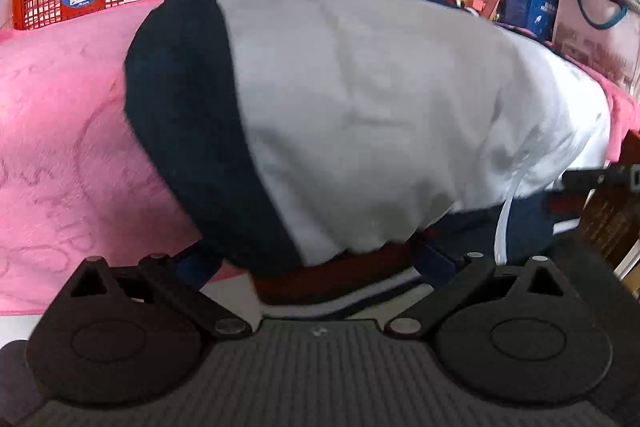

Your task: Fold clothes

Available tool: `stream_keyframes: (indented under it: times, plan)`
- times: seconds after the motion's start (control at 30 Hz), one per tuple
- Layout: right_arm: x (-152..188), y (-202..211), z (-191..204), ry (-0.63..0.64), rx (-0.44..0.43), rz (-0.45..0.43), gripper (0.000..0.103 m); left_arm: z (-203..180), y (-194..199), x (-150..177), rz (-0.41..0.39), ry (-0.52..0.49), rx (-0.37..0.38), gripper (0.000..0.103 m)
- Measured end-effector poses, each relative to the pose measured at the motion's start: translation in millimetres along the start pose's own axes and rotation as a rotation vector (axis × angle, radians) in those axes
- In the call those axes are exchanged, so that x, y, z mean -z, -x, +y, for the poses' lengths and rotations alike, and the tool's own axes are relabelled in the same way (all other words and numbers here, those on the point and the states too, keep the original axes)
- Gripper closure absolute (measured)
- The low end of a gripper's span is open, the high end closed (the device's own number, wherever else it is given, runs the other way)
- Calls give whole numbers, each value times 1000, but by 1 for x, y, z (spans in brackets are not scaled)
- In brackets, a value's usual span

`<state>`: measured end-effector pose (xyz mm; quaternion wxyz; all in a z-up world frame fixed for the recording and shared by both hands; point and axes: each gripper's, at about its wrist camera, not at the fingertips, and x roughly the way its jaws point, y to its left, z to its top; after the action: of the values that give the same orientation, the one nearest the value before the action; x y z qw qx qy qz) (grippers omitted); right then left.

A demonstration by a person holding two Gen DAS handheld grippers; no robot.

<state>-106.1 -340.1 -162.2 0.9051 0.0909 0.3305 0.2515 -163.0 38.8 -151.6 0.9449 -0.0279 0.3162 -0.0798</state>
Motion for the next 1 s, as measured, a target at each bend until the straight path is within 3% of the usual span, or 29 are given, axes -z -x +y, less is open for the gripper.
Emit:
stream_keyframes:
  times: [0.03, 0.07, 0.1, 0.13, 0.17, 0.2, 0.27, 0.33, 0.4, 0.47, 0.53, 0.63, 0.7, 0.73, 0.77, 0.8, 0.83, 0.87, 0.9, 0.93, 1.0]
  plan:
    - [-1, -1, -1, -5, -5, -1, 2, 4, -3, 1, 3, 21, 22, 1]
    - [-2, -2, -2, -11, -10, 0, 3, 7, -5, 0, 5, 36, 52, 8]
    - [-3, -3, -3, -17, -14, 4, 9, 10, -7, -1, 7, 51, 82, 37]
    - [-4, -6, -4, -27, -20, 17, 19, 12, -7, -2, 21, 60, 135, 54]
    - [-6, -7, -4, -43, -26, 40, 47, 12, -6, -3, 41, 71, 150, 71]
    - [-9, -4, -2, -58, -28, 63, 63, 12, 0, -3, 49, 67, 164, 85]
    - [-14, 2, 4, -82, -34, 107, 77, 10, 22, -6, 51, 25, 202, 88]
    - [-25, 23, 19, -53, -52, 140, 80, 7, 60, -12, 17, -1, 268, 89]
    - [-45, 56, 31, -61, -107, 122, 81, 11, 99, -34, -66, 21, 347, 89]
    - [-83, 86, 37, -89, -185, 21, 81, 22, 132, -72, -185, 87, 433, 87]
    - [-122, 112, 42, -111, -252, -79, 81, 37, 140, -125, -302, 124, 468, 84]
    - [-195, 85, 38, -67, -154, -197, 80, 43, 91, -199, -300, 84, 258, 83]
    - [-243, 66, 35, -37, -88, -275, 71, 47, 58, -248, -295, 57, 117, 78]
    - [-267, 55, 32, -25, -46, -297, 68, 46, 40, -259, -222, 22, 33, 78]
    - [-287, 38, 28, -26, 38, -235, 55, 45, 22, -270, -149, -13, -50, 72]
    - [-296, 34, 31, -24, 110, -207, 37, 44, 15, -272, -101, -48, -115, 57]
    - [-302, 33, 34, -11, 168, -197, 24, 43, 13, -267, -88, -109, -152, 43]
    - [-293, 46, 32, 63, 153, -282, 0, 46, 14, -263, -115, -152, -144, 13]
    - [-284, 58, 30, 137, 137, -368, 0, 48, 12, -262, -115, -160, -141, 3]
    - [-276, 67, 28, 207, 131, -437, 0, 51, 9, -260, -115, -167, -138, 3]
    - [-266, 47, 26, 304, 212, -397, 0, 56, 4, -257, -115, -183, -133, 3]
